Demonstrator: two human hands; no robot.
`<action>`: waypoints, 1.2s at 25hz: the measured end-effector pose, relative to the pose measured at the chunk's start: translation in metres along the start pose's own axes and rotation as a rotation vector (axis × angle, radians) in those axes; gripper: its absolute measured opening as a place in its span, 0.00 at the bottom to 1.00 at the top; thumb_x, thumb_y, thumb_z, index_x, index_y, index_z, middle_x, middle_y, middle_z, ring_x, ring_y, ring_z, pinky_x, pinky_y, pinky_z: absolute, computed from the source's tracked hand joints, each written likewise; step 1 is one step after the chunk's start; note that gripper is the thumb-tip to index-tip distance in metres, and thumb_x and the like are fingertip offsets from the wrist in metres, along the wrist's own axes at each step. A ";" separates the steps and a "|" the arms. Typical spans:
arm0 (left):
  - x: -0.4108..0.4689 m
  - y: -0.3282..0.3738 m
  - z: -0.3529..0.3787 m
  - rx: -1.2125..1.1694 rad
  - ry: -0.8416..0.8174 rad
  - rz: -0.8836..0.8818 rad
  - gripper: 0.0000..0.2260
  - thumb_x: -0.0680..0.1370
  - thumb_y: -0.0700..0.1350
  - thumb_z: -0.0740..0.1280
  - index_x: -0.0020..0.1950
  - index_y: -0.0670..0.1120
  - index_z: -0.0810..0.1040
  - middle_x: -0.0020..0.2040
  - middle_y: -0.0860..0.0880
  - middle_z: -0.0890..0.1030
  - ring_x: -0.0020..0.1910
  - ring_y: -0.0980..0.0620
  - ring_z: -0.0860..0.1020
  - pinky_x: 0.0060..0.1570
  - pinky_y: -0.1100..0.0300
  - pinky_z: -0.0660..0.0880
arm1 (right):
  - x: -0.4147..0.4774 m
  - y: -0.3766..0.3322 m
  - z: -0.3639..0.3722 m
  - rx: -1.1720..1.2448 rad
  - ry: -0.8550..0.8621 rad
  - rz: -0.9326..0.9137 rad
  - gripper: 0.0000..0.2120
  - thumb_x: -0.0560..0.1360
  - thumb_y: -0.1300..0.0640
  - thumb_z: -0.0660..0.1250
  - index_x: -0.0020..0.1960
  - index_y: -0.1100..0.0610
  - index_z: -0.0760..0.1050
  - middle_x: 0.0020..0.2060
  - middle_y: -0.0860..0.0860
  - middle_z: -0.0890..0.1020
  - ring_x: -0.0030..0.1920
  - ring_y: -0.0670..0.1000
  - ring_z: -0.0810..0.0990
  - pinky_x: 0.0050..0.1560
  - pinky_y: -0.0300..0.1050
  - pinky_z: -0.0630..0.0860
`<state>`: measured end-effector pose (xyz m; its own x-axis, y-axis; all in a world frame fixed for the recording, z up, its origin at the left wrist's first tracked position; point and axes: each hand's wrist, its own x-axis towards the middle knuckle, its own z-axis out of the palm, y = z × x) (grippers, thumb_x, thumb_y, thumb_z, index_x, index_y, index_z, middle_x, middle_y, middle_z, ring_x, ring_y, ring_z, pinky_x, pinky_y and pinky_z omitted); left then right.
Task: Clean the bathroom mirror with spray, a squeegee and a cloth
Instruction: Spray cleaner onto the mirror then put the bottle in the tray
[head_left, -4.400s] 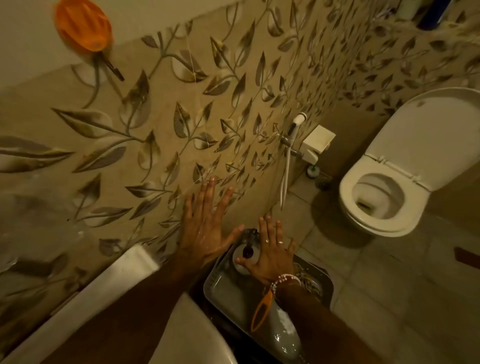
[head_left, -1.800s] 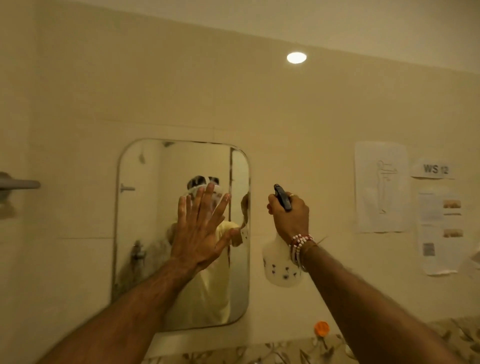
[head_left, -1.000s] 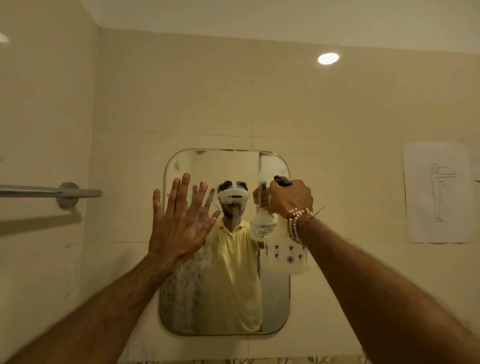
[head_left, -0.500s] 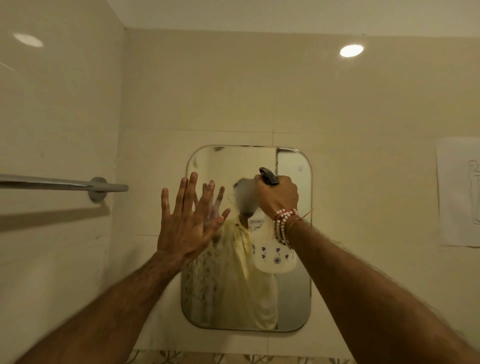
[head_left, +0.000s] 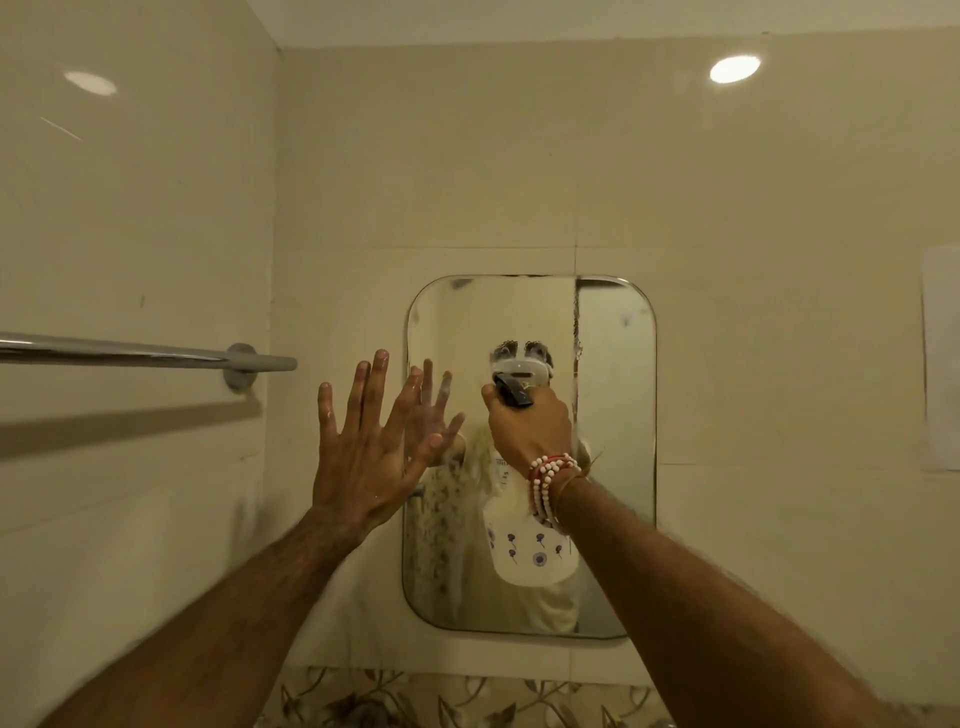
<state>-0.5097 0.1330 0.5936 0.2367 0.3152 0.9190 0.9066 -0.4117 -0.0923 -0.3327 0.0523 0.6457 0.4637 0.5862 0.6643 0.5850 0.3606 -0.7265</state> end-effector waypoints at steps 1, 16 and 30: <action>-0.001 0.001 0.001 -0.003 -0.003 0.002 0.36 0.81 0.70 0.41 0.85 0.53 0.49 0.85 0.43 0.41 0.85 0.44 0.44 0.78 0.31 0.44 | -0.001 0.006 -0.001 0.001 -0.010 0.008 0.13 0.77 0.46 0.68 0.41 0.55 0.78 0.33 0.49 0.80 0.33 0.48 0.78 0.30 0.35 0.66; 0.004 0.098 0.029 -0.173 -0.023 0.075 0.36 0.82 0.68 0.48 0.85 0.54 0.44 0.85 0.44 0.37 0.85 0.45 0.42 0.79 0.33 0.41 | -0.010 0.087 -0.099 -0.026 0.178 0.039 0.13 0.76 0.46 0.70 0.35 0.47 0.75 0.29 0.46 0.78 0.32 0.48 0.77 0.32 0.39 0.71; -0.038 0.086 0.041 -0.200 -0.076 0.044 0.36 0.81 0.68 0.49 0.85 0.54 0.45 0.85 0.45 0.37 0.84 0.45 0.42 0.79 0.32 0.42 | -0.049 0.114 -0.061 -0.029 0.042 0.070 0.12 0.77 0.47 0.69 0.48 0.56 0.81 0.44 0.54 0.82 0.42 0.53 0.82 0.42 0.44 0.79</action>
<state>-0.4262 0.1210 0.5346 0.3067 0.3540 0.8835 0.8093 -0.5856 -0.0464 -0.2480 0.0201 0.5408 0.5316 0.5779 0.6191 0.5690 0.2977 -0.7665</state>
